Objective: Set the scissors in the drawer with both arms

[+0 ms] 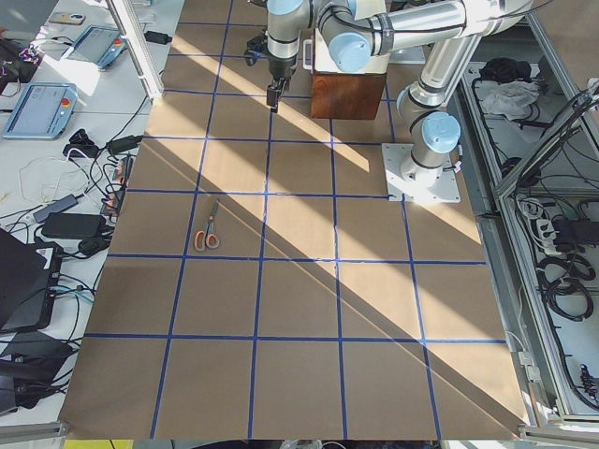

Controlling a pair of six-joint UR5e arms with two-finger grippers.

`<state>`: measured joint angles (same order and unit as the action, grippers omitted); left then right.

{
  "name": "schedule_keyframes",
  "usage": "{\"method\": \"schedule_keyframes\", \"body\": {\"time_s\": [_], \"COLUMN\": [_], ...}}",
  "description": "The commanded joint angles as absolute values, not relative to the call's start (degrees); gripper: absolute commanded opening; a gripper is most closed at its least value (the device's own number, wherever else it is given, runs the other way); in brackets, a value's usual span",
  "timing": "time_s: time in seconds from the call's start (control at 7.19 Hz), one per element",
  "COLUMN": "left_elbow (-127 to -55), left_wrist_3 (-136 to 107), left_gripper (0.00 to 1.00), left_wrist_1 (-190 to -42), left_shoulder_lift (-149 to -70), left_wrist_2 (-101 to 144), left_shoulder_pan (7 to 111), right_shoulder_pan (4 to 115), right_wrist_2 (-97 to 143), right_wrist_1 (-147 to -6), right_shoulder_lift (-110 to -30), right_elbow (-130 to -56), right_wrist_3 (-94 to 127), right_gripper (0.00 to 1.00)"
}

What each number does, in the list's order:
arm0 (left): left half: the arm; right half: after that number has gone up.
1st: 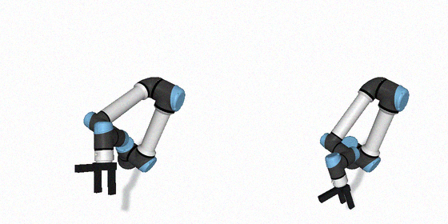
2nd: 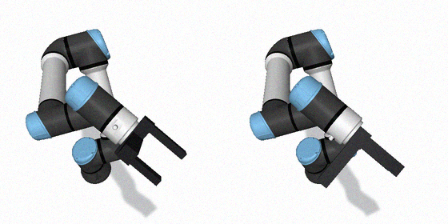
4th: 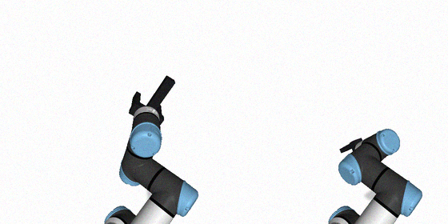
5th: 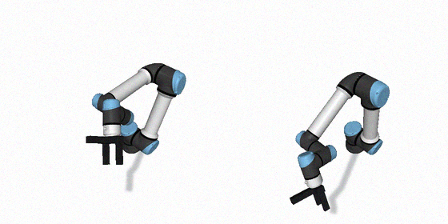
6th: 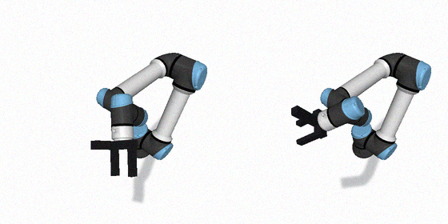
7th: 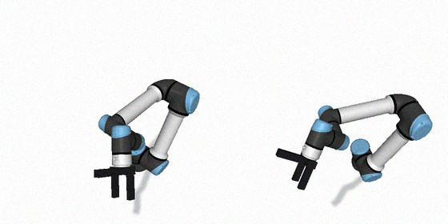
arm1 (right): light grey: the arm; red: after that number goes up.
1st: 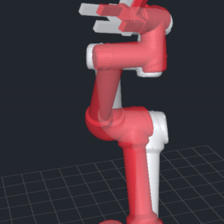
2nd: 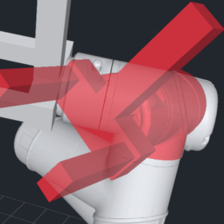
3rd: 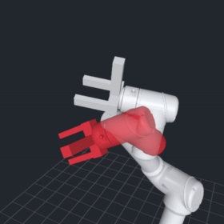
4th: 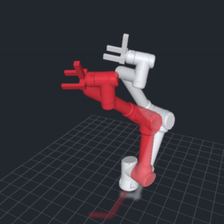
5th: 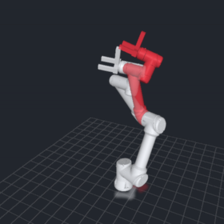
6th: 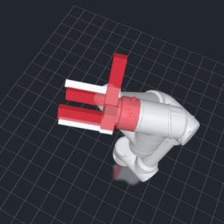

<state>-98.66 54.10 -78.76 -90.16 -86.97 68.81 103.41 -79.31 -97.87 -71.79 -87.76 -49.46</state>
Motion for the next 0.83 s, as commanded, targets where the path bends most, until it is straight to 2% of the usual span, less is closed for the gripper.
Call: {"method": "schedule_keyframes", "body": {"time_s": [0.0, 0.14, 0.7], "left_elbow": [-98.6, -98.6, -97.5], "left_wrist_3": [70.8, 75.7, 95.2], "left_gripper": [1.0, 1.0, 1.0], "left_wrist_1": [-73.8, -71.3, -61.0], "left_shoulder_lift": [-95.0, -96.9, -105.4], "left_wrist_2": [-87.3, -87.5, -90.3], "left_shoulder_pan": [65.8, 64.1, 61.3], "right_shoulder_pan": [103.4, 103.4, 106.4], "right_wrist_2": [-79.6, -80.1, -79.0], "right_wrist_1": [-85.1, -83.1, -81.7], "right_shoulder_lift": [-64.5, -63.1, -63.5], "right_elbow": [-76.4, -75.1, -82.0], "right_wrist_3": [-61.6, -67.4, -69.7], "right_gripper": [0.99, 1.0, 1.0]}}
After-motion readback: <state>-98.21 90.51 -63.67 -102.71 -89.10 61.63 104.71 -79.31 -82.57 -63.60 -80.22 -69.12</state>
